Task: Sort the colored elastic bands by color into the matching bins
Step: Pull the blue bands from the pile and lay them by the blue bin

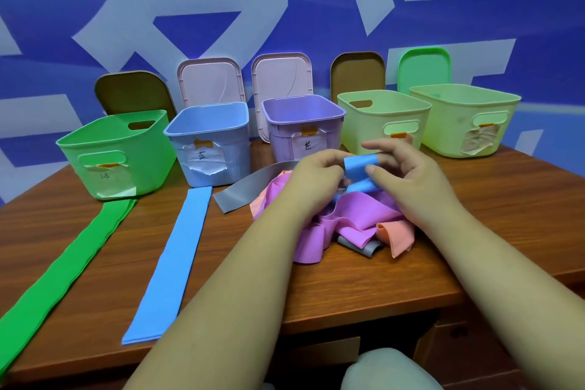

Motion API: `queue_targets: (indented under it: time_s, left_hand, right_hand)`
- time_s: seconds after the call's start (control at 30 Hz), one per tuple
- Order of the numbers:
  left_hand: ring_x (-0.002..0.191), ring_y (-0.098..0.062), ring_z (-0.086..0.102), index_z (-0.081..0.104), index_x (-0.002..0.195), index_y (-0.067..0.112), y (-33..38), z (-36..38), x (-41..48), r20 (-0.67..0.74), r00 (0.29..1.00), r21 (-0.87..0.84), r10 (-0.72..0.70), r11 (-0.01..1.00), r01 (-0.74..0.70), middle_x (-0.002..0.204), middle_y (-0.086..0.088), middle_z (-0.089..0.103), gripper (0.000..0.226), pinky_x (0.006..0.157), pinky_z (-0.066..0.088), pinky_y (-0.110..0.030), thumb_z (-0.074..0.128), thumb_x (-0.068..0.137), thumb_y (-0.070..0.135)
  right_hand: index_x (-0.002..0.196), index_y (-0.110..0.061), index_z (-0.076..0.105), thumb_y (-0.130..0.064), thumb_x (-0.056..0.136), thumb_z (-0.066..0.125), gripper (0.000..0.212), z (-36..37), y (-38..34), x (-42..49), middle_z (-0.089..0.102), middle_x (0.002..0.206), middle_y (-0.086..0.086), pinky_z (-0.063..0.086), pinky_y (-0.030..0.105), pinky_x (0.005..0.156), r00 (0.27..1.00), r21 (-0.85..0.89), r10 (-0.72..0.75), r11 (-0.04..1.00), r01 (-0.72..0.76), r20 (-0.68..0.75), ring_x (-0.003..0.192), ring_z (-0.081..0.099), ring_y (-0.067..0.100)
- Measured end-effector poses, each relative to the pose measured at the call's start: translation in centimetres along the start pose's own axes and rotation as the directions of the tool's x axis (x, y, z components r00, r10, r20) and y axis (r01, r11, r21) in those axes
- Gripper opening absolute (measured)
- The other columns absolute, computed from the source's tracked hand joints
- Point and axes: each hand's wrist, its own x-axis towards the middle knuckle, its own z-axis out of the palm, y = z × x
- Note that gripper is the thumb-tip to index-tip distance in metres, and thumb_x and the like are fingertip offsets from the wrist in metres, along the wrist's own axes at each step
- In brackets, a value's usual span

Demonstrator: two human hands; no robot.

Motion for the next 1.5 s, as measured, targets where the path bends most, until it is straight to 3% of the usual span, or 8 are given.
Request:
queue_targets:
  time_s: [0.07, 0.23, 0.4, 0.5, 0.67, 1.1, 1.3, 1.5]
  left_hand:
    - [0.080, -0.022, 0.071, 0.080, 0.105, 0.013, -0.3, 0.0, -0.1, -0.012, 0.998, 0.014, 0.059, 0.998, -0.059, 0.092, -0.019, 0.078, 0.037, 0.084, 0.062, -0.040, 0.051, 0.094, -0.006]
    - [0.073, -0.017, 0.064, 0.079, 0.106, 0.013, 0.3, -0.4, -0.2, -0.077, 0.995, -0.048, 0.055, 0.997, -0.059, 0.082, -0.006, 0.074, 0.028, 0.052, 0.049, -0.022, 0.055, 0.100, 0.000]
    - [0.089, -0.009, 0.074, 0.079, 0.110, 0.011, 0.7, -0.6, -0.3, -0.135, 0.975, -0.017, 0.178, 0.983, -0.182, 0.100, 0.000, 0.079, 0.031, 0.074, 0.062, -0.026, 0.054, 0.099, -0.003]
    - [0.090, -0.009, 0.074, 0.077, 0.113, 0.006, 1.4, -0.3, -0.8, -0.133, 0.968, -0.036, 0.212, 0.975, -0.218, 0.106, -0.004, 0.078, 0.038, 0.073, 0.058, -0.015, 0.047, 0.096, -0.008]
    - [0.113, -0.018, 0.071, 0.074, 0.120, 0.004, 1.1, -0.2, -0.5, -0.096, 0.962, -0.059, 0.255, 0.963, -0.261, 0.115, -0.009, 0.077, 0.043, 0.096, 0.059, -0.027, 0.050, 0.089, -0.014]
    - [0.105, -0.013, 0.072, 0.070, 0.124, 0.021, -0.4, 0.0, -0.1, -0.025, 0.978, -0.023, 0.209, 0.978, -0.209, 0.110, 0.006, 0.077, 0.041, 0.093, 0.059, -0.027, 0.085, 0.087, 0.022]
    - [0.082, 0.017, 0.064, 0.069, 0.127, 0.016, 0.2, -0.3, -0.3, -0.035, 0.977, 0.008, 0.211, 0.978, -0.210, 0.105, 0.010, 0.073, 0.030, 0.070, 0.049, -0.007, 0.073, 0.098, 0.022]
    - [0.076, 0.004, 0.059, 0.072, 0.112, 0.025, 0.5, -0.5, -0.3, -0.052, 0.974, -0.009, 0.221, 0.975, -0.221, 0.093, 0.015, 0.069, 0.020, 0.073, 0.048, -0.012, 0.057, 0.107, 0.037]
  right_hand:
    - [0.126, -0.037, 0.069, -0.005, 0.099, 0.067, 0.042, 0.0, -0.1, -0.1, 0.079, 0.101, -0.003, 0.060, 0.042, 0.091, 1.000, 0.018, -0.006, 1.000, 0.006, 0.006, 0.102, 0.071, 0.028]
    - [0.120, -0.028, 0.068, -0.010, 0.101, 0.064, 0.027, 0.1, -0.2, -0.1, 0.069, 0.085, 0.004, 0.050, 0.033, 0.074, 0.999, 0.075, 0.030, 0.997, -0.029, -0.013, 0.080, 0.058, 0.016]
    - [0.116, -0.045, 0.068, -0.038, 0.096, 0.056, 0.024, 0.3, -0.2, 0.1, 0.064, 0.074, -0.009, 0.054, 0.041, 0.065, 0.989, 0.074, 0.143, 0.987, -0.139, -0.045, 0.072, 0.062, 0.019]
    - [0.116, -0.043, 0.071, -0.031, 0.107, 0.056, 0.021, 0.1, -0.1, 0.1, 0.066, 0.076, -0.006, 0.055, 0.039, 0.064, 0.992, 0.089, 0.105, 0.991, -0.099, -0.068, 0.070, 0.063, 0.018]
    - [0.100, -0.035, 0.077, -0.016, 0.100, 0.070, 0.020, 0.3, -0.2, 0.0, 0.071, 0.074, -0.012, 0.051, 0.028, 0.065, 0.996, 0.070, 0.043, 0.997, -0.038, -0.078, 0.069, 0.063, 0.002]
    - [0.093, -0.024, 0.078, -0.015, 0.096, 0.074, 0.010, 0.1, -3.2, 4.6, 0.074, 0.082, -0.008, 0.049, 0.030, 0.074, 0.964, 0.054, 0.067, 0.997, -0.055, -0.256, 0.075, 0.062, 0.006]
    - [0.098, -0.021, 0.078, -0.018, 0.097, 0.071, 0.008, 0.2, -7.2, 8.3, 0.074, 0.088, -0.008, 0.056, 0.034, 0.071, 0.959, 0.101, 0.062, 0.994, -0.036, -0.277, 0.080, 0.064, 0.007]
    - [0.096, -0.026, 0.078, -0.025, 0.096, 0.073, 0.005, 0.8, -11.0, 10.8, 0.071, 0.079, -0.015, 0.049, 0.020, 0.062, 0.955, 0.057, -0.004, 0.998, 0.022, -0.298, 0.072, 0.062, 0.002]
